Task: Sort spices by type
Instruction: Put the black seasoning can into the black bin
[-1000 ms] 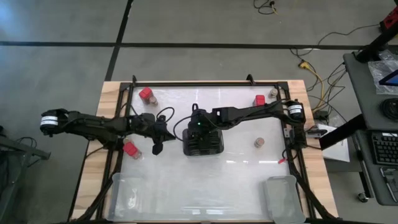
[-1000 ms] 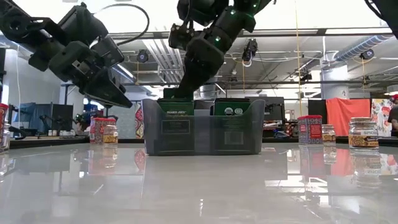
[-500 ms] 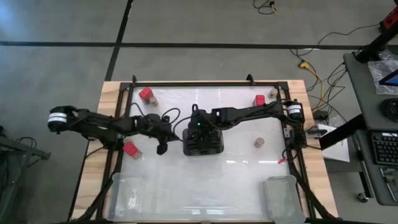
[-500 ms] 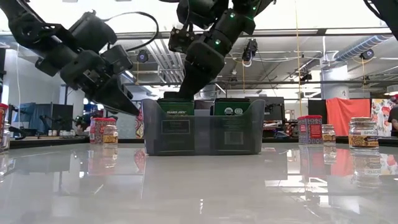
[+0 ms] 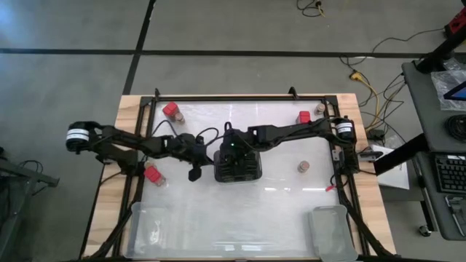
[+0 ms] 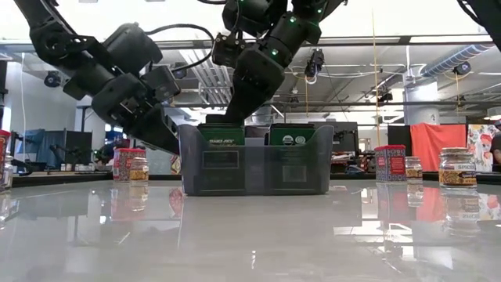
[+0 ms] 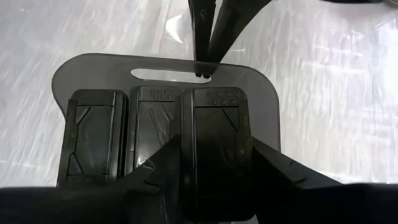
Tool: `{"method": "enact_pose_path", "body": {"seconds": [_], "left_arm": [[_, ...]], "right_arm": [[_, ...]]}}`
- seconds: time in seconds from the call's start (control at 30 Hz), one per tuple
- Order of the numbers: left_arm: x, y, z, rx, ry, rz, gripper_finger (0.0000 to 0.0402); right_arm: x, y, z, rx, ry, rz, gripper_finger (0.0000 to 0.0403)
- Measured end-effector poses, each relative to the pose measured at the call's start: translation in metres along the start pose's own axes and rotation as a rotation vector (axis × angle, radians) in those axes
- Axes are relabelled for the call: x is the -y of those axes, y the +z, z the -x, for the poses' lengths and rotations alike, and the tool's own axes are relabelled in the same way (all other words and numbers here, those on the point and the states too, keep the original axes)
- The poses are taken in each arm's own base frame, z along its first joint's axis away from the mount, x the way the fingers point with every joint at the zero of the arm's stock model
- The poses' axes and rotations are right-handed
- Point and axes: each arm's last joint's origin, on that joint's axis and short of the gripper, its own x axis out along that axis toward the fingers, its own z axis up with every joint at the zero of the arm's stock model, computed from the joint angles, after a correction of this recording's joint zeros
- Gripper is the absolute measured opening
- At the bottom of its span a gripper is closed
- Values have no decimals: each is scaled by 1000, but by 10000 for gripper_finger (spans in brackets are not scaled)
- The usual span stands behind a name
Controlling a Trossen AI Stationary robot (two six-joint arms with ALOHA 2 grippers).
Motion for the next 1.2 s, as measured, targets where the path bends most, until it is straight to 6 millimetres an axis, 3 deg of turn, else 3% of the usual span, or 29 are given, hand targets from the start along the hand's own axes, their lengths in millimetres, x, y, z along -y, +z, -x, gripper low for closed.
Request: {"method": "enact_pose_path", "body": {"seconds": [0.37, 0.57, 1.2], "left_arm": [[0, 1, 1, 7, 0, -9, 1], [0, 1, 1, 6, -1, -9, 1], [0, 6, 0, 65, -5, 2, 1]], "right_arm": [[12, -2, -1, -6, -16, -19, 139], [11, -7, -13, -35, -9, -26, 134], [12, -7, -14, -31, -12, -104, 143]]}}
